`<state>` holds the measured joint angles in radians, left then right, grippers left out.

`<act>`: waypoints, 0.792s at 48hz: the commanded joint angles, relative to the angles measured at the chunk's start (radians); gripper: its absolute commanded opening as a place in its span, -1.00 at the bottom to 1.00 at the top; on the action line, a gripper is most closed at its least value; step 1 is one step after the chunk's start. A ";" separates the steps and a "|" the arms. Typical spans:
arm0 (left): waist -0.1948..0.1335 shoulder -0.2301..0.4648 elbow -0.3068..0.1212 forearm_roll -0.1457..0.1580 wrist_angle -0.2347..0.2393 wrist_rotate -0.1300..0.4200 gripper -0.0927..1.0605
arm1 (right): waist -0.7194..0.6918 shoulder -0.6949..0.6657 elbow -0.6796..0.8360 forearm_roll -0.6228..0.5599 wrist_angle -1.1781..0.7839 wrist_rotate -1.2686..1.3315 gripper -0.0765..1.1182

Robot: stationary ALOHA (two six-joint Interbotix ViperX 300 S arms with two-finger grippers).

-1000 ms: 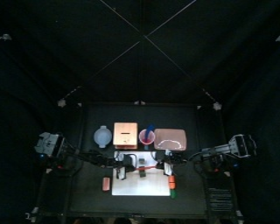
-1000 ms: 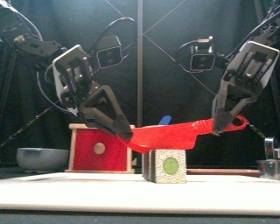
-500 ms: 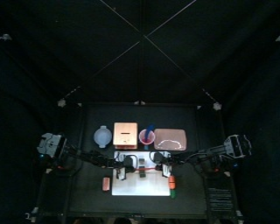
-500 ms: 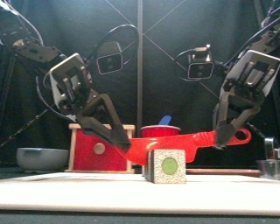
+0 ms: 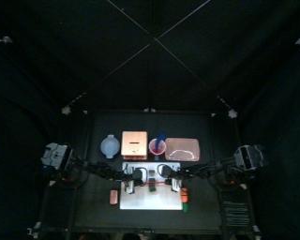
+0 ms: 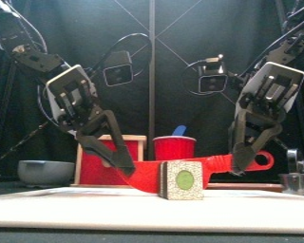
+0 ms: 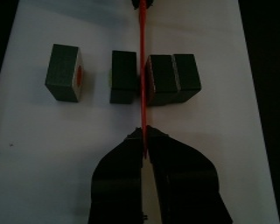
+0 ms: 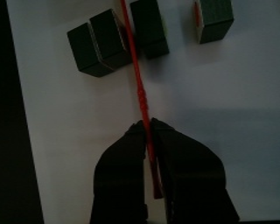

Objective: Place sushi on board then cut the sushi with the knife then place the pieces on the plate
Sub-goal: Cut the sushi into 4 pieces

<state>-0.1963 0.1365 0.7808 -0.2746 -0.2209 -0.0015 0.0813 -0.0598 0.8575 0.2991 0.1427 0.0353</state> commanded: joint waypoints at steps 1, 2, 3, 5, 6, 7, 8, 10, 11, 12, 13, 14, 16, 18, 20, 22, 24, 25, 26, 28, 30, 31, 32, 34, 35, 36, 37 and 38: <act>-0.012 -0.014 -0.017 0.000 0.003 -0.002 -0.12 | -0.003 -0.017 -0.011 0.009 0.002 0.006 -0.32; -0.011 -0.015 -0.017 0.000 0.005 0.000 -0.12 | -0.002 -0.018 -0.011 0.011 0.002 0.006 -0.32; -0.011 -0.017 -0.018 0.000 0.003 -0.002 -0.12 | 0.000 -0.023 -0.011 0.012 0.003 0.006 -0.32; -0.012 -0.021 -0.020 0.000 0.003 -0.002 -0.12 | 0.003 -0.029 -0.009 0.015 0.006 0.006 -0.32; -0.011 -0.021 -0.021 0.000 0.003 0.000 -0.12 | 0.005 -0.031 -0.009 0.015 0.006 0.006 -0.32; -0.012 -0.023 -0.021 0.000 0.005 0.000 -0.12 | 0.005 -0.032 -0.009 0.015 0.006 0.006 -0.32; -0.014 -0.023 -0.023 0.000 0.003 -0.002 -0.12 | 0.006 -0.035 -0.008 0.017 0.008 0.006 -0.32; -0.015 -0.023 -0.023 0.000 0.003 -0.002 -0.12 | 0.006 -0.041 -0.006 0.015 0.008 0.006 -0.32; -0.015 -0.023 -0.023 0.000 0.003 -0.002 -0.12 | 0.006 -0.044 -0.006 0.017 0.008 0.006 -0.32; -0.015 -0.023 -0.023 0.000 0.003 -0.002 -0.12 | 0.006 -0.046 -0.006 0.015 0.008 0.006 -0.32; -0.015 -0.023 -0.023 0.000 0.003 -0.002 -0.12 | 0.006 -0.049 -0.006 0.015 0.008 0.006 -0.32; -0.015 -0.023 -0.023 0.000 0.003 -0.002 -0.12 | 0.005 -0.052 -0.006 0.014 0.008 0.006 -0.32; -0.015 -0.025 -0.025 0.000 0.003 0.000 -0.12 | 0.003 -0.061 -0.006 0.011 0.009 0.006 -0.32; -0.015 -0.026 -0.028 0.002 0.003 0.000 -0.12 | 0.003 -0.069 -0.006 0.011 0.009 0.006 -0.32; -0.015 -0.029 -0.032 0.002 0.003 0.002 -0.12 | 0.003 -0.077 -0.005 0.011 0.014 0.006 -0.32; -0.015 -0.032 -0.035 0.003 0.003 0.003 -0.12 | 0.003 -0.087 -0.003 0.009 0.018 0.006 -0.32; -0.015 -0.037 -0.038 0.003 0.003 0.005 -0.12 | 0.003 -0.097 -0.002 0.009 0.021 0.006 -0.32; -0.014 -0.041 -0.038 0.003 0.003 0.008 -0.12 | 0.002 -0.100 -0.002 0.009 0.023 0.005 -0.32; -0.014 -0.043 -0.038 0.005 0.003 0.008 -0.12 | 0.002 -0.106 -0.002 0.008 0.023 0.006 -0.32; -0.011 -0.052 -0.037 0.011 0.003 0.008 -0.12 | 0.002 -0.117 0.000 0.006 0.023 0.006 -0.32; -0.011 -0.060 -0.037 0.014 0.003 0.008 -0.12 | 0.000 -0.124 -0.002 0.005 0.023 0.006 -0.32; -0.011 -0.063 -0.038 0.017 0.003 0.008 -0.12 | 0.000 -0.129 -0.002 0.003 0.023 0.006 -0.32; -0.011 -0.067 -0.038 0.017 0.003 0.008 -0.12 | 0.000 -0.132 -0.002 0.003 0.023 0.006 -0.32; -0.011 -0.078 -0.040 0.021 0.003 0.008 -0.12 | 0.000 -0.138 -0.002 0.003 0.023 0.005 -0.32; -0.011 -0.083 -0.040 0.023 0.003 0.008 -0.12 | 0.000 -0.143 -0.002 0.002 0.023 0.005 -0.32; -0.011 -0.087 -0.040 0.026 0.003 0.008 -0.12 | 0.000 -0.146 -0.002 0.002 0.023 0.005 -0.32; -0.011 -0.092 -0.040 0.029 0.003 0.008 -0.12 | 0.000 -0.149 -0.002 0.000 0.023 0.005 -0.32; -0.011 -0.097 -0.040 0.029 0.003 0.008 -0.12 | 0.000 -0.152 -0.002 -0.002 0.023 0.005 -0.32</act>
<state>-0.2025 0.0798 0.7624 -0.2546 -0.2132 0.0031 0.0890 -0.1718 0.8636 0.3007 0.1703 0.0368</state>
